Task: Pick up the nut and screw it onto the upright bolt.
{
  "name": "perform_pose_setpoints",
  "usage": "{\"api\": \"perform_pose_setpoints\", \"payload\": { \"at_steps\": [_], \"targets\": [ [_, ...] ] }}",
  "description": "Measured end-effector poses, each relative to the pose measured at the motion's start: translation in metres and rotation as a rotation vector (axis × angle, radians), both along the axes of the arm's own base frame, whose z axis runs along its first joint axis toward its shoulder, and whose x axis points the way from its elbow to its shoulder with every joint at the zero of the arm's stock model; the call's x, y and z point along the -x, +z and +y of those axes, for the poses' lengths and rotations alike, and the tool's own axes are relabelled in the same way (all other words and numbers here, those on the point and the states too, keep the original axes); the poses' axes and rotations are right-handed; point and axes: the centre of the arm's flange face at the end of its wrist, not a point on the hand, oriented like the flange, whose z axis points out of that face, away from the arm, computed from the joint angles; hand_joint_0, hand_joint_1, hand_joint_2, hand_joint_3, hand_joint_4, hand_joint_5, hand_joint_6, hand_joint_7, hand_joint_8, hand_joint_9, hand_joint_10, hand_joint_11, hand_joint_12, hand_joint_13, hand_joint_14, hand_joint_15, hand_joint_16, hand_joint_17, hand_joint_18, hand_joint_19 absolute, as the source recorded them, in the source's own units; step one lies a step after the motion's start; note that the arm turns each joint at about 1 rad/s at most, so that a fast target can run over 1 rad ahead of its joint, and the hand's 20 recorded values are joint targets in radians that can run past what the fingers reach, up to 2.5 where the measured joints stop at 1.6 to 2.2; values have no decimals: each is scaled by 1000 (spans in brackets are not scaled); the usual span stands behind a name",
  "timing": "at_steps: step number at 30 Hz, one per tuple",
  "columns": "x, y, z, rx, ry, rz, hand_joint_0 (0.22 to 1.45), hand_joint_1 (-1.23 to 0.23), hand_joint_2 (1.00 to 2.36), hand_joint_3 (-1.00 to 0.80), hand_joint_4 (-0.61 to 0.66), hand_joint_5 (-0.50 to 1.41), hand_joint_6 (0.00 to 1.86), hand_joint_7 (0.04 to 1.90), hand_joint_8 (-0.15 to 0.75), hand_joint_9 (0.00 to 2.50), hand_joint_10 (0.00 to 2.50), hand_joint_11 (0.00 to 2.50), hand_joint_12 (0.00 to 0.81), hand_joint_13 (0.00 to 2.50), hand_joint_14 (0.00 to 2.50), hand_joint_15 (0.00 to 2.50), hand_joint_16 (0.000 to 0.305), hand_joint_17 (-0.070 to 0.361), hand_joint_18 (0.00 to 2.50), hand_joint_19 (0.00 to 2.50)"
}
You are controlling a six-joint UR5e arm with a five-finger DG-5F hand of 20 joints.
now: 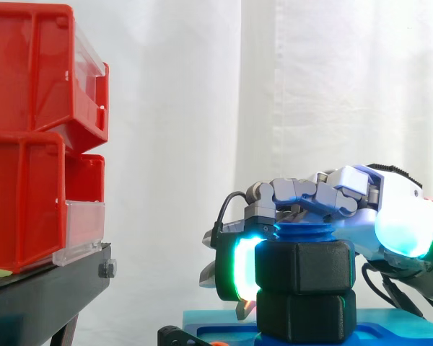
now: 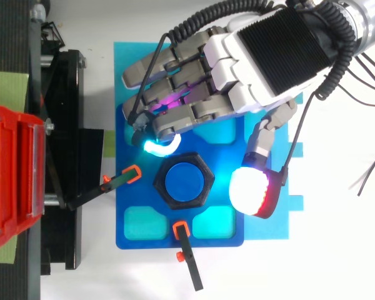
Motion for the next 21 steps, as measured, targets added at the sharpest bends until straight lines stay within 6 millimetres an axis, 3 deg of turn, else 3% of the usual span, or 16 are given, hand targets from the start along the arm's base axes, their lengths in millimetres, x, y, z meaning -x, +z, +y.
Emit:
{"api": "perform_pose_setpoints", "payload": {
  "at_steps": [4,11,21],
  "targets": [
    [-1,5,-5,-17,6,-4,445,-71,1000,-500,143,19,505,1256,250,1108,0,0,235,765,0,0,34,77,517,138],
    [-7,30,-23,-11,49,-49,445,-75,1000,-500,152,15,505,1254,252,1130,0,0,234,767,0,0,34,77,514,145],
    [-4,41,-37,-5,64,-58,444,-85,1000,-500,187,-7,506,1202,249,1126,0,0,234,765,0,0,35,78,511,147]
  ]
}}
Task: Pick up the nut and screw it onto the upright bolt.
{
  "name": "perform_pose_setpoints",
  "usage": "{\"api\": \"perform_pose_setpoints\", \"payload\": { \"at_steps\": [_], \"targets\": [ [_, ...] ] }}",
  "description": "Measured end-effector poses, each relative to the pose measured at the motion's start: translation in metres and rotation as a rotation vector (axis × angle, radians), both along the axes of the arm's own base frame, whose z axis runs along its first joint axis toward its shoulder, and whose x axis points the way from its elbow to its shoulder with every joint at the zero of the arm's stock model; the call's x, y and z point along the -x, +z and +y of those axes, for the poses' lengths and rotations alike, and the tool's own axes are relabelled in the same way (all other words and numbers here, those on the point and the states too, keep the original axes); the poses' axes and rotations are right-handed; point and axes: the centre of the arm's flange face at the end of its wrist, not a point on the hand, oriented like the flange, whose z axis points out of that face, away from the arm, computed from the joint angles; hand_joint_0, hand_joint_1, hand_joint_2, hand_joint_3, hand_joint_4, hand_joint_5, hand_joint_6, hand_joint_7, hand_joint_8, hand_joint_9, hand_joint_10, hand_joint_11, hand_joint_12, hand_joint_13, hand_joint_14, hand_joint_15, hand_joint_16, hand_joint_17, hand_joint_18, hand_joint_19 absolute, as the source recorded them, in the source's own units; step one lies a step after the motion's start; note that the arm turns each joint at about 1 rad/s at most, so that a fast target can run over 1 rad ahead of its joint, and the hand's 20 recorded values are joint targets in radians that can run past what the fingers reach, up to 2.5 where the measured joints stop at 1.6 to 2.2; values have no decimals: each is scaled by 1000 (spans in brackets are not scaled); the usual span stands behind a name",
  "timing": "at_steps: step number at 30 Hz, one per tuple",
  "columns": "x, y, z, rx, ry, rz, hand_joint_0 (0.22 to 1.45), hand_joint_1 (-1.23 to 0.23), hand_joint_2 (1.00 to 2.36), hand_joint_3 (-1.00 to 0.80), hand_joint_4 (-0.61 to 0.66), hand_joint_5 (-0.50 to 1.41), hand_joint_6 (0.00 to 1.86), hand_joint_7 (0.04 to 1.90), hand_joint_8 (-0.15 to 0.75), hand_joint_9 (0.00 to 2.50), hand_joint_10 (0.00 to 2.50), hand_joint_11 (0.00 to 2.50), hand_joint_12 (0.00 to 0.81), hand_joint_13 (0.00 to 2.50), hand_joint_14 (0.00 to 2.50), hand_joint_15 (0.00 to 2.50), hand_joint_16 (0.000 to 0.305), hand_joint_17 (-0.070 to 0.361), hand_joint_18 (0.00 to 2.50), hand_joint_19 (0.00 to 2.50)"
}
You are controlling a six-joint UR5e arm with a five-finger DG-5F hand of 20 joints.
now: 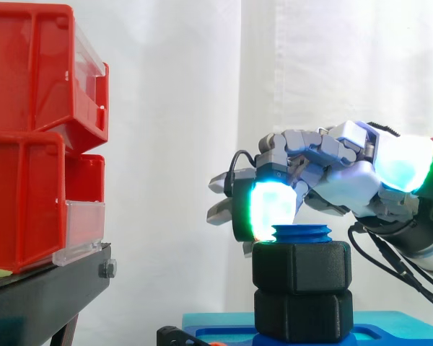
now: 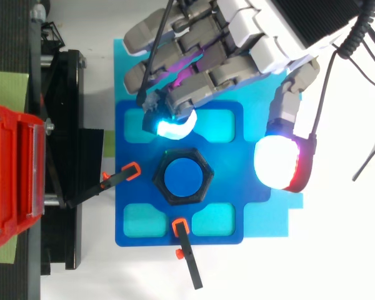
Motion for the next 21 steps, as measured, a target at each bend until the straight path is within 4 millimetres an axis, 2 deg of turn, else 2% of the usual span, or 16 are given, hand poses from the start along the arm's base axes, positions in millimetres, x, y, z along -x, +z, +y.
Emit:
{"api": "perform_pose_setpoints", "payload": {
  "at_steps": [4,7,10,15,21],
  "targets": [
    [2,14,-2,5,4,-12,442,-100,1000,-500,215,-20,505,1173,249,1119,0,0,238,769,0,0,35,79,511,152],
    [6,32,-2,17,8,-29,442,-112,1000,-500,229,-27,505,1146,250,1101,0,0,240,769,0,0,36,80,523,155],
    [19,54,1,43,-9,-32,443,-119,1000,-500,235,-31,505,1129,250,1096,0,0,240,768,0,0,36,81,536,156],
    [51,89,9,91,-92,-23,446,-139,1000,-500,239,-33,505,1118,254,1089,0,0,239,766,0,0,36,81,542,151],
    [78,100,14,157,-222,15,451,-171,1000,-500,247,-39,505,1112,253,1072,0,0,247,748,0,0,36,80,542,157]
  ]
}}
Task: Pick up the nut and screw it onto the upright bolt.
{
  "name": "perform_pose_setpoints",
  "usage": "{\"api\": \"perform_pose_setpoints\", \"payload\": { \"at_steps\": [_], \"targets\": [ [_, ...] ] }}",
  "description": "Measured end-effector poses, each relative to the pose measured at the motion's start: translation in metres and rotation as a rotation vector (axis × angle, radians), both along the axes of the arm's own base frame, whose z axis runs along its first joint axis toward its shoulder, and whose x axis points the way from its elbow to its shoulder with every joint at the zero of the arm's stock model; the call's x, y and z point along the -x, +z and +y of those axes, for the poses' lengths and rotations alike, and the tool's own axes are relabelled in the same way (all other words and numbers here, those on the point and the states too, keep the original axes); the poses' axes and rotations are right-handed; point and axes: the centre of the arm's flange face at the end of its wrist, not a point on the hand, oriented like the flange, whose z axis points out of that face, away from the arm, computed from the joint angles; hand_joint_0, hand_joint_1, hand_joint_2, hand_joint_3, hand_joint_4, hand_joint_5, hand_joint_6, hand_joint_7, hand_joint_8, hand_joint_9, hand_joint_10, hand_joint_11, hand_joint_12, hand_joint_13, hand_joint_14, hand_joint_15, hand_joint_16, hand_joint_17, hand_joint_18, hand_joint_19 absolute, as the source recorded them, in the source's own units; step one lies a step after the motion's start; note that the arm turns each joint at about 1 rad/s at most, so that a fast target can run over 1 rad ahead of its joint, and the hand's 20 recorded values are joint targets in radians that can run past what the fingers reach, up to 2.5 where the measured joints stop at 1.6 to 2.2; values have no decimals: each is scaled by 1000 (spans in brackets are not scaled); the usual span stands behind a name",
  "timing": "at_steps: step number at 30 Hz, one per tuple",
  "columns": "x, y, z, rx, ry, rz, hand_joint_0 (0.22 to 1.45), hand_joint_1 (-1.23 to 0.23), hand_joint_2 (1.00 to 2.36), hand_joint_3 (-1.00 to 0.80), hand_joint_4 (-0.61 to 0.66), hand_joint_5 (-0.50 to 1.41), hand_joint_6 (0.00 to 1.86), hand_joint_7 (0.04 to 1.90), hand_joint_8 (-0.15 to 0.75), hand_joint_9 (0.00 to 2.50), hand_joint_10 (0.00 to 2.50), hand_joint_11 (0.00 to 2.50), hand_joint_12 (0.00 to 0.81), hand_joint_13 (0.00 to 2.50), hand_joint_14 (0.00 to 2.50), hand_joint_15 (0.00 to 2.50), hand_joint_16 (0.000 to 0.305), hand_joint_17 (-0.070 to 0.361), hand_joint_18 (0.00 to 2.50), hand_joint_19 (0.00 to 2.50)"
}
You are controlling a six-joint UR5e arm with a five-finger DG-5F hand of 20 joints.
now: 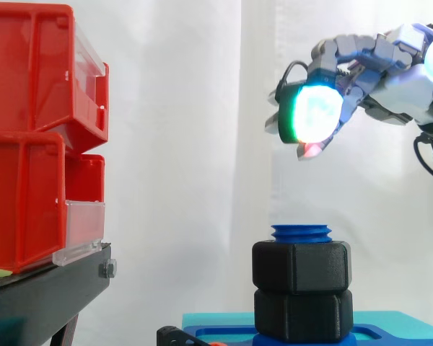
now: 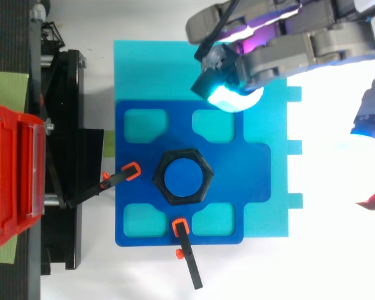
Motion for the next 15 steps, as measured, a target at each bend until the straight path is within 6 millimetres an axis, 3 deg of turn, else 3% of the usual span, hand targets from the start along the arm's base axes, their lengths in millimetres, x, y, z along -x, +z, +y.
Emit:
{"api": "perform_pose_setpoints", "payload": {
  "at_steps": [7,11,15],
  "targets": [
    [13,14,5,72,-153,64,463,-223,1000,-500,245,-119,503,945,264,1021,2,6,254,723,0,0,35,78,528,149],
    [22,27,9,73,-233,127,464,-232,1000,-500,240,-133,503,918,264,982,0,11,257,705,0,0,35,78,523,140],
    [31,28,11,50,-277,221,471,-251,1000,-500,239,-137,503,913,255,947,0,0,257,678,0,0,33,75,495,129]
  ]
}}
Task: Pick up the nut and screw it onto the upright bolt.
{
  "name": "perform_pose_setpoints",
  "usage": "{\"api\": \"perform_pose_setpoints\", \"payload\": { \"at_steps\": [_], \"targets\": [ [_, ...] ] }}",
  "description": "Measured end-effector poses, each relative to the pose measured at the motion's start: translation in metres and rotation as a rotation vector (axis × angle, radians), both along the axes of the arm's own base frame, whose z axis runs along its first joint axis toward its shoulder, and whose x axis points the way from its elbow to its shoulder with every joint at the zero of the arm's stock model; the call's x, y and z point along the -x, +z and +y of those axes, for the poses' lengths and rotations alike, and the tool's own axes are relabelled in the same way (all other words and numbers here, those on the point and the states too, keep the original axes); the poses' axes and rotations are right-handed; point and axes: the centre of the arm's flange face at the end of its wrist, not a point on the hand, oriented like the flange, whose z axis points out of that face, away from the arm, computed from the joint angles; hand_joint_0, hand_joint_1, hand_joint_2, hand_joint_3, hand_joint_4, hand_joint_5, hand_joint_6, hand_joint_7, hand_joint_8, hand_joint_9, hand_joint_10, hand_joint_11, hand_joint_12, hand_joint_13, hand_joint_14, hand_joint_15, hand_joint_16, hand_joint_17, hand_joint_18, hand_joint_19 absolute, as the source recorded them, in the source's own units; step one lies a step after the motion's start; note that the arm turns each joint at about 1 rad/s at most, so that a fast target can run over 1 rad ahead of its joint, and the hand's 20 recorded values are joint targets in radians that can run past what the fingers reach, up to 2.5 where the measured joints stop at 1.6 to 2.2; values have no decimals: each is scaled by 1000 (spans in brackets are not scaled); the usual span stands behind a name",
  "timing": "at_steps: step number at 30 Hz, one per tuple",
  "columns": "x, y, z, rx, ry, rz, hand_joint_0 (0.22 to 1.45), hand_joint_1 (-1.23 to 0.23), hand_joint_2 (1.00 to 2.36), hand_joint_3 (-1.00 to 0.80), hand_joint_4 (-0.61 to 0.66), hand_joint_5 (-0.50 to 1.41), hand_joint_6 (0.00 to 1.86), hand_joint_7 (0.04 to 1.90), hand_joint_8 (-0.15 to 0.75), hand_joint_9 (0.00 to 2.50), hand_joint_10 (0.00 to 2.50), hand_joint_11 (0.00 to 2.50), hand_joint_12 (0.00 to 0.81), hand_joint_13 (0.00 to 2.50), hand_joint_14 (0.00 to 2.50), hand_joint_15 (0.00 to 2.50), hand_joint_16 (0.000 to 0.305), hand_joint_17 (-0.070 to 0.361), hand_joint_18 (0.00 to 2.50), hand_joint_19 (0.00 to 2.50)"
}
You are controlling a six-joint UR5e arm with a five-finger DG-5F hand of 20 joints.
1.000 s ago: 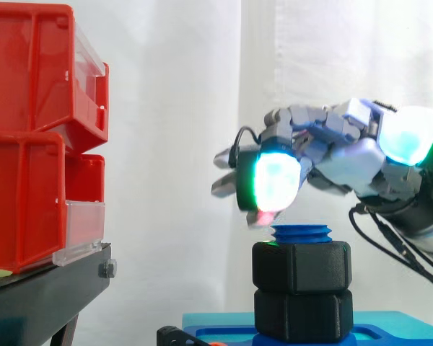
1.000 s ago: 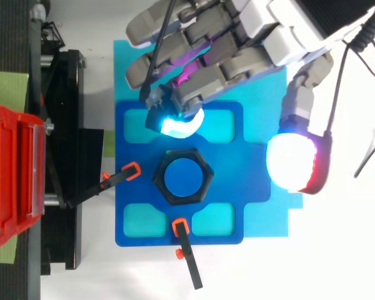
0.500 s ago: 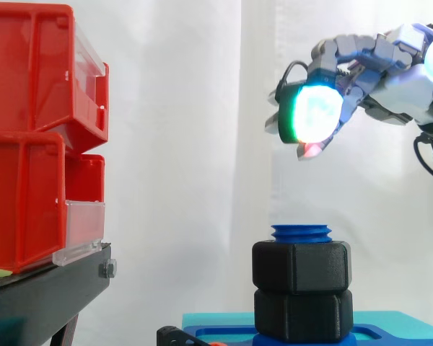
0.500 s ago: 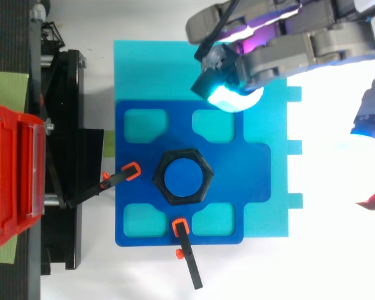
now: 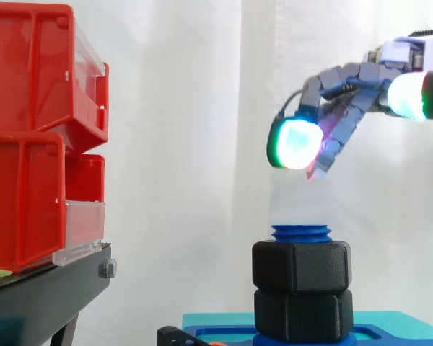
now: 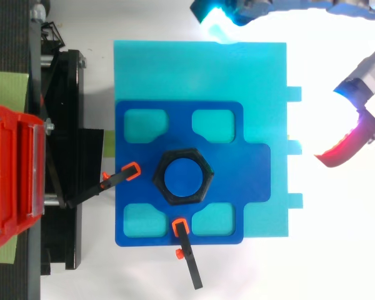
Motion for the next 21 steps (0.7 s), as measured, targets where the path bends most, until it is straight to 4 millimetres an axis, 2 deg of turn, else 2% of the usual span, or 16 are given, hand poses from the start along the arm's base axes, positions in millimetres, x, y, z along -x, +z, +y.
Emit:
{"api": "perform_pose_setpoints", "payload": {
  "at_steps": [7,12,15,17,21],
  "targets": [
    [12,-5,3,-74,-73,141,483,-283,1000,-500,215,-147,503,872,241,825,0,0,267,587,0,0,32,72,395,88],
    [31,16,11,-120,-143,151,495,-326,1000,-500,165,-180,502,727,211,552,0,0,278,358,0,0,32,72,135,0],
    [48,26,17,-162,-189,115,500,-344,1000,-500,157,-190,502,693,210,508,0,0,291,310,0,0,33,75,98,0],
    [58,22,20,-208,-207,97,502,-355,1000,-500,148,-194,502,672,206,479,0,0,292,295,0,0,34,76,102,0],
    [73,-1,25,-303,-226,134,503,-373,1000,-500,141,-202,501,640,207,436,0,0,299,259,0,0,35,79,87,0]
  ]
}}
